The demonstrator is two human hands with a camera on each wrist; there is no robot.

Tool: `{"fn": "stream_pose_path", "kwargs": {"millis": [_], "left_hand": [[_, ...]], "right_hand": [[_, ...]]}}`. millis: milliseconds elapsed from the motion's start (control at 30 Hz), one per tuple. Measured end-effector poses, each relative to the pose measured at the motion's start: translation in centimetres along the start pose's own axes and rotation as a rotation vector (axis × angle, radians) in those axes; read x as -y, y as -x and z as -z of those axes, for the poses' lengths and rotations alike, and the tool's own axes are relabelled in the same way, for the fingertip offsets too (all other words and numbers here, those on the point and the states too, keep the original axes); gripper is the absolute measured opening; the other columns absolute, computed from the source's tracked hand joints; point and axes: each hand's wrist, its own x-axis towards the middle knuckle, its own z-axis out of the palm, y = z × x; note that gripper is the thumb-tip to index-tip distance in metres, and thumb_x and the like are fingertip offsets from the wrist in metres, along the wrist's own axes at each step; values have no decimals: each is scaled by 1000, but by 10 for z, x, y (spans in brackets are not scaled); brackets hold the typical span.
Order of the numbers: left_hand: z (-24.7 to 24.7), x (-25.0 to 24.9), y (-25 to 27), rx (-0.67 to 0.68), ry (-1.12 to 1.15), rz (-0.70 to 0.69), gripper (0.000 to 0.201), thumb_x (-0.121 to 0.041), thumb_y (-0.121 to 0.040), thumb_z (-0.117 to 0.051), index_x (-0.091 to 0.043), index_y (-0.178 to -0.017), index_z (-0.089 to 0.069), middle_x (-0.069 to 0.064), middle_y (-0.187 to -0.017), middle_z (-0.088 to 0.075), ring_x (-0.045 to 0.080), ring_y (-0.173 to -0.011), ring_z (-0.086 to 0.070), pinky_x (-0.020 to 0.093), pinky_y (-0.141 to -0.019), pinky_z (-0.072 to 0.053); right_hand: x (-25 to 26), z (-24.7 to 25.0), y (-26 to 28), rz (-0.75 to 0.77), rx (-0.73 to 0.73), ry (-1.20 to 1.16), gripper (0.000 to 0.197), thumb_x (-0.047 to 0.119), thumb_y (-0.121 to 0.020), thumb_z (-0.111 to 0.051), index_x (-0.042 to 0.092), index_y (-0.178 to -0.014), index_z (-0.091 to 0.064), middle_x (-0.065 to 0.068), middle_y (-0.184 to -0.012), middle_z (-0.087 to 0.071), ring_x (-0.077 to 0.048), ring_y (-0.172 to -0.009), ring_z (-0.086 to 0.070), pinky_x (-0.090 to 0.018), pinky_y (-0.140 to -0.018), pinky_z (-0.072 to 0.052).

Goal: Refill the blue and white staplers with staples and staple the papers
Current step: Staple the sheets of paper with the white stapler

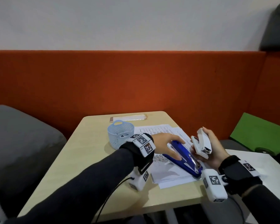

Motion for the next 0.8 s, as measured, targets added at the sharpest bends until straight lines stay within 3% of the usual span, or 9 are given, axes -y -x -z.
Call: {"fn": "stream_pose_path", "kwargs": {"millis": [100,167,267,367,567,700,800], "left_hand": [[-5,1,-5,-62,4,-17,40,-28,-81,-76,-19,-117,-62,3,-114,-66,18,-104,-58,29,-91,-43],[-4,5,-7,-101,18,-20,31,-25,-80,-77,-15,-107,-66,6,-105,-70,21,-95,-62,30,-87,-45],[-1,7,-5,-123,-3,-27,28,-24,-80,-77,-11,-103,-68,9,-99,-71,22,-85,-61,26,-78,-46],[1,10,0,-167,-24,-22,26,-26,-79,-77,-12,-100,-69,7,-91,-69,16,-76,-56,21,-68,-41],[17,28,23,-189,-114,90,25,-37,-77,-77,-19,-93,-69,2,-73,-62,17,-67,-52,29,-64,-41],[26,45,50,-213,-146,211,31,-43,-80,-73,-15,-92,-66,3,-77,-66,16,-65,-55,27,-59,-40],[32,58,75,-210,-190,309,34,-49,-81,-70,-17,-90,-64,1,-78,-69,16,-67,-59,28,-62,-44]], "right_hand": [[0,3,-3,-6,61,-12,66,64,-90,-40,1,-95,-60,-17,-73,-71,-27,-60,-66,-36,-72,-48],[-2,2,-5,-28,88,9,69,64,-91,-39,0,-107,-60,-22,-79,-72,-30,-64,-66,-38,-76,-49],[-8,3,-8,-53,96,42,71,62,-93,-37,1,-126,-51,-25,-81,-71,-29,-58,-67,-33,-59,-56],[-7,4,-8,-48,111,50,66,60,-95,-35,1,-120,-51,-26,-78,-71,-27,-52,-66,-27,-52,-56],[-12,-3,-12,-15,126,152,59,59,-94,-39,6,-120,-50,-28,-83,-68,-31,-75,-66,-31,-67,-56],[-11,-2,-12,8,127,199,66,58,-93,-43,2,-129,-47,-28,-85,-70,-37,-90,-68,-33,-80,-56],[-13,-1,-13,16,130,216,73,58,-92,-46,1,-137,-44,-28,-88,-71,-38,-91,-68,-36,-88,-53]]}}
